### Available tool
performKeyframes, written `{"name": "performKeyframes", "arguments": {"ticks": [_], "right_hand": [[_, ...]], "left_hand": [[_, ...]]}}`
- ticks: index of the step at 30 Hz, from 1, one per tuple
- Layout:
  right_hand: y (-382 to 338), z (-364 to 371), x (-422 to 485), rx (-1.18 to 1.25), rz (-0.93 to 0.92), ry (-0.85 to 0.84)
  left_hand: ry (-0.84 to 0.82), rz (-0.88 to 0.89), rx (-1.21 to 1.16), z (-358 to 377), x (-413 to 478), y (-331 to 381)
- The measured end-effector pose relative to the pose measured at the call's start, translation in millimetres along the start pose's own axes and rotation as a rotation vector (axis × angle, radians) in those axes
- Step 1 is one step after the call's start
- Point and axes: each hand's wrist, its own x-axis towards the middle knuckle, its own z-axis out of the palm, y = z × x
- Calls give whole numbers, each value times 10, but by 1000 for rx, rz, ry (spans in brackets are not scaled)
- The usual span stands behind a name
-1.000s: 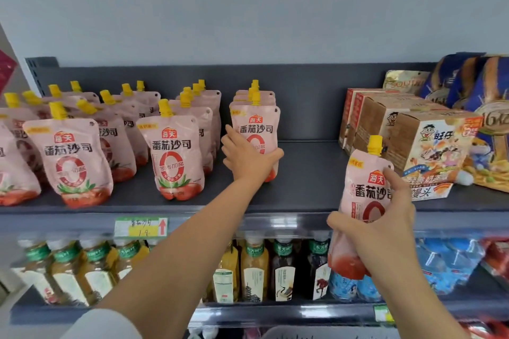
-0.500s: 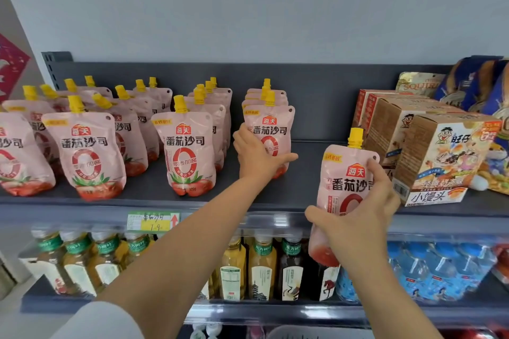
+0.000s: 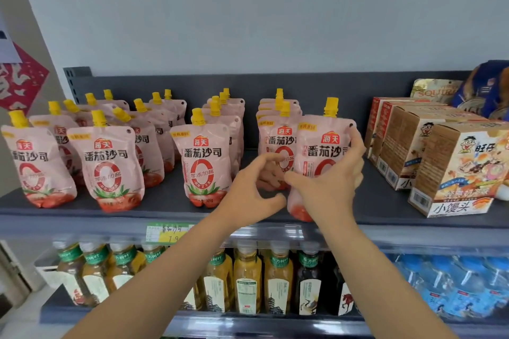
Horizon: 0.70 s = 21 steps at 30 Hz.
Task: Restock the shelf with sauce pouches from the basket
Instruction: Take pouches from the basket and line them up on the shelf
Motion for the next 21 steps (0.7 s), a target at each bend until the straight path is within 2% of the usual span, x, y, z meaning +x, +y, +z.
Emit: {"name": "performKeyframes", "arguments": {"ticks": [4, 12, 18, 21], "right_hand": [[-45, 254, 157, 8, -22, 13], [191, 478, 131, 35, 8, -32], [368, 387, 190, 50, -82, -122], [412, 342, 234, 49, -96, -166]], "left_hand": [[-121, 49, 80, -88, -45, 21], [-210, -95, 130, -150, 137, -164], [-150, -181, 32, -174, 164, -198], [-175, -152, 36, -143, 184, -142]]}}
